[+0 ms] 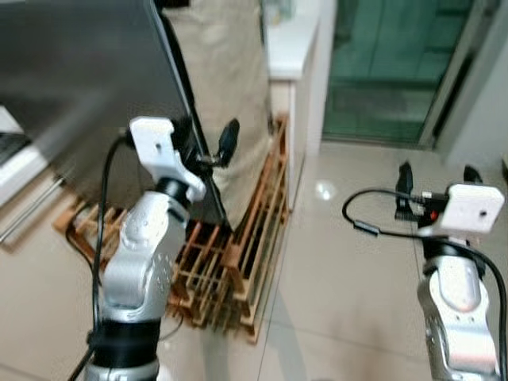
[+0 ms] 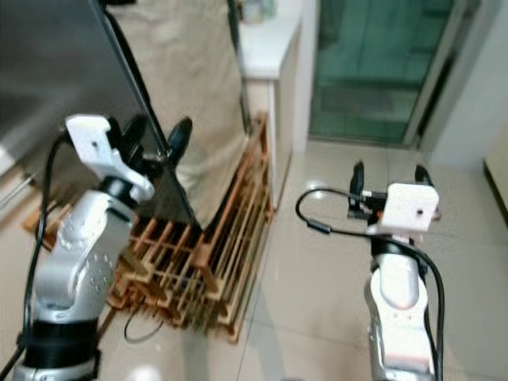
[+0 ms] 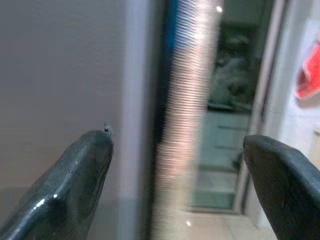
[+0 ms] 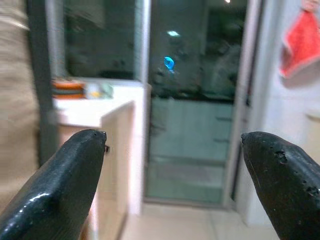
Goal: Restocking fridge
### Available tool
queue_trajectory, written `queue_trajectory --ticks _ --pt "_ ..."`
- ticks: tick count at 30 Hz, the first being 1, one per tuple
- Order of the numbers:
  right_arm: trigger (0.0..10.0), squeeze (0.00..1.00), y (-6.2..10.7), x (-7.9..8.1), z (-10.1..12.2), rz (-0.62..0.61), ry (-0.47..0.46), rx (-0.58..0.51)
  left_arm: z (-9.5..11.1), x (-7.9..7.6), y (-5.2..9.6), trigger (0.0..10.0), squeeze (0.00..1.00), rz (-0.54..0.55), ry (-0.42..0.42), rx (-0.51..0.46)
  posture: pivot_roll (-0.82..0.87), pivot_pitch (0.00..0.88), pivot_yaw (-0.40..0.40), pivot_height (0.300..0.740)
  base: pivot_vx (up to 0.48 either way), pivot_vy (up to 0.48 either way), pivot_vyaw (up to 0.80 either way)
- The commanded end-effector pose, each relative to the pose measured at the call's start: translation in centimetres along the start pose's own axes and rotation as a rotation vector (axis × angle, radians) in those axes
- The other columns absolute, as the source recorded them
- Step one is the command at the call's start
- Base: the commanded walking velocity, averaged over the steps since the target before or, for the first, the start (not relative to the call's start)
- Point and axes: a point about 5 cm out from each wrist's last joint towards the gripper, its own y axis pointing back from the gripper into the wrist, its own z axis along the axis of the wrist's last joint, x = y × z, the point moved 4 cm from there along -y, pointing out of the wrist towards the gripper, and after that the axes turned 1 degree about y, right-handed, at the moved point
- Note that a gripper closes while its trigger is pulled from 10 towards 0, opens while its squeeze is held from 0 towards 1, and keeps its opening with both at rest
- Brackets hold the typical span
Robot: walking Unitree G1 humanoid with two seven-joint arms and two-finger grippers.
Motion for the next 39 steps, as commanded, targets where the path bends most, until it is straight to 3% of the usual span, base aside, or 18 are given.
queue_trajectory --ticks 1,4,6,8,10,19,24,29,33,39 --pt "10.0 0.0 0.2 0.7 -0.2 0.029 0.004 0.006 -1.3 1.0 -0.1 10.0 0.0 0.021 -0.027 0.062 -0.06 0.0 0.073 0.732 0.0 0.0 0.0" --pt "10.0 0.0 -0.1 0.9 -0.3 0.034 -0.007 0.014 -3.6 1.3 -1.7 10.0 0.0 0.035 -0.062 0.156 -0.05 0.0 0.059 0.732 0.0 0.0 0.0" --pt "10.0 0.0 -0.4 1.6 -0.3 0.06 -0.008 0.009 -4.7 0.8 -3.0 10.0 0.0 0.027 -0.04 0.193 -0.07 0.0 0.065 0.732 0.0 0.0 0.0" --pt "10.0 0.0 -0.9 1.8 0.1 0.066 -0.004 -0.013 -3.8 -0.9 -4.6 10.0 0.0 -0.026 0.007 0.161 -0.09 0.0 0.082 0.732 0.0 0.0 0.0" --pt "10.0 0.0 -1.1 1.6 0.3 0.053 -0.003 -0.022 -3.5 -1.5 -5.0 10.0 0.0 -0.05 0.023 0.149 -0.09 0.0 0.091 0.732 0.0 0.0 0.0" --pt "10.0 0.0 -0.6 0.3 0.2 -0.01 0.007 -0.014 -3.6 -3.0 -4.8 10.0 0.0 -0.113 0.101 0.166 -0.13 0.0 0.112 0.732 0.0 0.0 0.0" --pt "10.0 0.0 -0.9 -0.1 0.2 -0.013 0.015 -0.015 -5.2 -4.3 -3.7 10.0 0.0 -0.136 0.15 0.238 -0.13 0.0 0.098 0.732 0.0 0.0 0.0" --pt "10.0 0.0 -1.0 0.2 0.2 -0.005 0.018 -0.016 -4.8 -3.9 -4.9 10.0 0.0 -0.103 0.169 0.228 -0.13 0.0 0.097 0.732 0.0 0.0 0.0" --pt "10.0 0.0 -1.4 0.3 0.1 -0.009 0.01 -0.018 -5.2 -3.4 -6.1 10.0 0.0 -0.058 0.096 0.268 -0.13 0.0 0.107 0.732 0.0 0.0 0.0" --pt "10.0 0.0 -1.7 0.5 0.4 -0.01 0.011 -0.035 -4.1 -2.4 -6.5 10.0 0.0 -0.03 0.116 0.245 -0.13 0.0 0.122 0.732 0.0 0.0 0.0"
